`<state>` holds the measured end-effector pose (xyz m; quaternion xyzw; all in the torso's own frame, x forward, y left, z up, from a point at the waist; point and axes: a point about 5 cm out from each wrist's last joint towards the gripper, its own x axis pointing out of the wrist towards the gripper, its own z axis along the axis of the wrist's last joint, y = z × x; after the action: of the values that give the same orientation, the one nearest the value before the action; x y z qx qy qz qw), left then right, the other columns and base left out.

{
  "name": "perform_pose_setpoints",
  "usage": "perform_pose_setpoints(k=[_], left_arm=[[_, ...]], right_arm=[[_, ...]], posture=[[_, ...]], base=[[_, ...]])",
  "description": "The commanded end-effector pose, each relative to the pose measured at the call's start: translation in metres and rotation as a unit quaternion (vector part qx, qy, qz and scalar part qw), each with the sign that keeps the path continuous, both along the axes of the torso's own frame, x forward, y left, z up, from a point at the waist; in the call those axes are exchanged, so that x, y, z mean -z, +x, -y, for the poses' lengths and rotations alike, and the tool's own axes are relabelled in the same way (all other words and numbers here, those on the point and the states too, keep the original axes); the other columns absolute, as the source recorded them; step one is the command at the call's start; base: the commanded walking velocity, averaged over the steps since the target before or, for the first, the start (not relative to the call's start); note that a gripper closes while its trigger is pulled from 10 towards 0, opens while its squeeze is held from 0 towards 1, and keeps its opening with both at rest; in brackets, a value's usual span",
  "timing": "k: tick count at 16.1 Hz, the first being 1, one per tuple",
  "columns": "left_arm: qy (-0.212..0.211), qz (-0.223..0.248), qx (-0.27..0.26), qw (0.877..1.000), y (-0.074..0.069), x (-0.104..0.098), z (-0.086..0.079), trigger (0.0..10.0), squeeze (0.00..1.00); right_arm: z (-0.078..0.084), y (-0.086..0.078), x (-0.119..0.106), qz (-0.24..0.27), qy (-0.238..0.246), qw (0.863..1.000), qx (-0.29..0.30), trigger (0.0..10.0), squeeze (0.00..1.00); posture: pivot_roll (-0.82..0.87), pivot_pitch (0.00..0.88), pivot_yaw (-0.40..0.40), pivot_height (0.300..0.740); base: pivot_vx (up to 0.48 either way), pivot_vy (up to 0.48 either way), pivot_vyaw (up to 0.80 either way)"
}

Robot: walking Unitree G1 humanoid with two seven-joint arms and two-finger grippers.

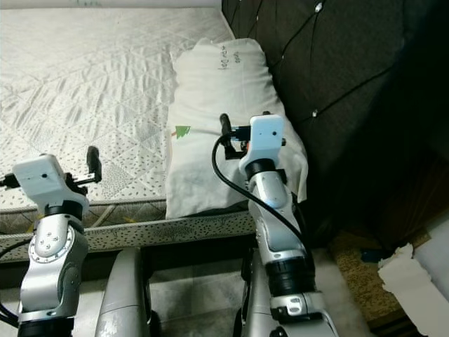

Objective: Clean up the room

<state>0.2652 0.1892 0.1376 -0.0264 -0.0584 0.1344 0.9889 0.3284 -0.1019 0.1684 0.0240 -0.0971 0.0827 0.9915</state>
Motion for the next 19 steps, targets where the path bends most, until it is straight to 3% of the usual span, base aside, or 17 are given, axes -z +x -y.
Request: perform_pose_setpoints(k=[1, 4, 8, 15, 19], left_arm=[[0.001, 0.012, 0.001, 1.0, 0.004, -0.005, 0.004, 10.0, 0.0], [-0.006, 0.012, -0.016, 1.0, -0.003, -0.004, 0.002, 10.0, 0.0], [-0.003, -0.019, -0.007, 1.0, -0.018, 0.007, 0.003, 10.0, 0.0], [-0.003, -0.021, -0.005, 1.0, -0.015, 0.004, 0.002, 10.0, 0.0], [-0.005, -0.02, 0.001, 1.0, -0.018, 0.005, 0.006, 10.0, 0.0]], right_arm=[[0.001, 0.004, -0.008, 0.012, 0.004, 1.0, -0.001, 10.0, 0.0], [-0.006, 0.006, -0.006, -0.001, 0.015, 1.0, -0.009, 10.0, 0.0], [-0.004, -0.007, 0.016, -0.04, 0.026, 0.999, 0.005, 10.0, 0.0], [0.012, -0.002, 0.017, -0.051, 0.026, 0.997, 0.05, 10.0, 0.0], [0.014, -0.002, 0.025, -0.068, 0.027, 0.996, 0.059, 10.0, 0.0]], posture=[[0.11, 0.0, -0.049, 0.565], [0.11, 0.0, -0.051, 0.604], [0.12, 0.0, -0.024, 0.662], [0.11, 0.011, -0.007, 0.736], [0.12, 0.01, -0.009, 0.74]], base=[[0.0, 0.0, 0.0], [0.0, 0.0, 0.0], [0.0, 0.0, 0.0], [0.0, 0.0, 0.0], [0.0, 0.0, 0.0]])
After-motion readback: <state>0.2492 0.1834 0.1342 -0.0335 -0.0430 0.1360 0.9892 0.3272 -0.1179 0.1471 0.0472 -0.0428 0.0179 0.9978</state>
